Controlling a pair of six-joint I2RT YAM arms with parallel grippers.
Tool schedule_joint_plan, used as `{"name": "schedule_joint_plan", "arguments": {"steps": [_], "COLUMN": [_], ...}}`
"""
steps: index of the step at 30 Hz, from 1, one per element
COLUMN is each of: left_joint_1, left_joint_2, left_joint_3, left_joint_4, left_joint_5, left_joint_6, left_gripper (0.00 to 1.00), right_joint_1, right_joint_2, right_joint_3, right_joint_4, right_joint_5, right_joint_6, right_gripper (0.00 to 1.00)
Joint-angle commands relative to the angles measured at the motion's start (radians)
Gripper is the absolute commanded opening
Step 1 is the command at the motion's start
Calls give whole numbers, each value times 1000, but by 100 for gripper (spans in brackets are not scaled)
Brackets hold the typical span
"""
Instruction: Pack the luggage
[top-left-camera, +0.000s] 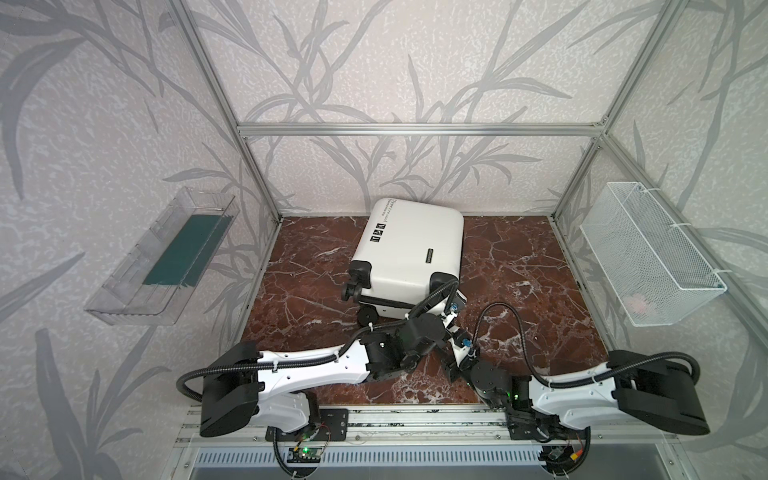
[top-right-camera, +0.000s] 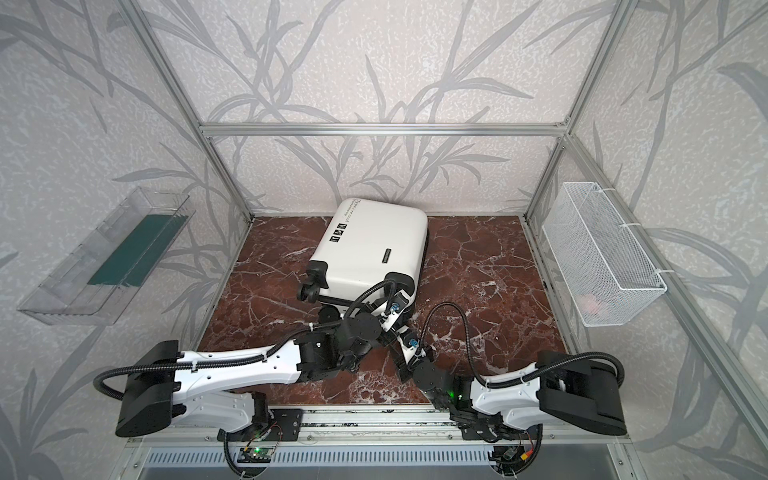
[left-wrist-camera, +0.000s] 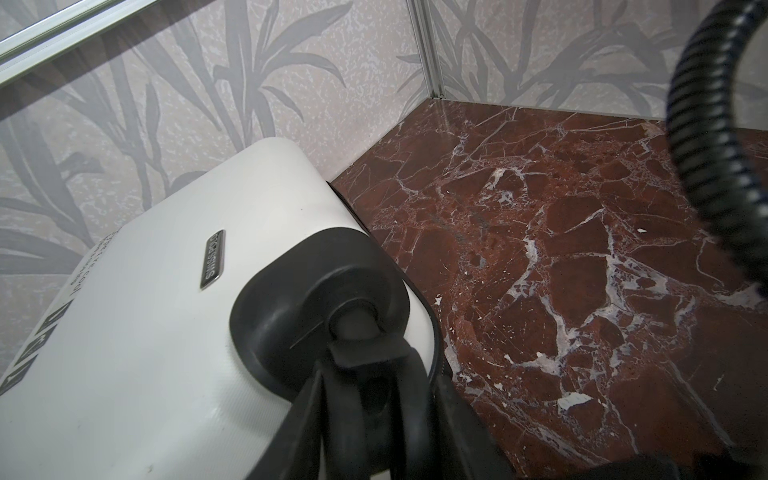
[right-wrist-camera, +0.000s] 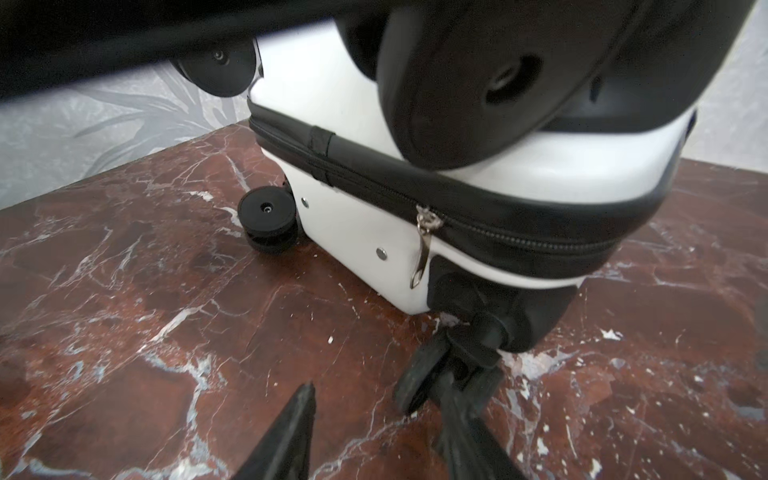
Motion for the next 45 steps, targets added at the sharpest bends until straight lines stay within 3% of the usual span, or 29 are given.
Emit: {"name": "schedule_joint_plan", "arguments": {"steps": [1, 13, 17, 24, 29, 38, 45], "left_joint_1": [-26, -26, -25, -25, -25, -25, -25], "left_joint_2": [-23, -36, -42, -43, -43, -41, -30], "left_joint_3": [81, 71, 69, 67, 60, 66, 71], "left_joint_4": [151, 164, 165, 171, 179, 185, 186], "left_joint_5": [127, 118, 115, 109, 105, 104, 100], "left_joint_6": [2, -11, -12, -17, -27, -28, -28], "left_gripper": [0, 0, 0, 0, 0, 0, 0], "right_joint_1": [19, 20, 20, 9, -19, -57, -62], "right_joint_2": [80, 343, 381, 453, 477, 494, 486], "right_joint_3": [38, 93, 104, 115, 102, 123, 117], "right_joint_4": [227, 485, 486, 488, 488, 489, 488], "right_joint_5": [104, 198, 282, 328, 327, 266, 169], "right_joint_6": [-51, -45, 3, 80, 146, 153, 161], "right_gripper": [48, 43, 42, 40, 38, 38, 37]}}
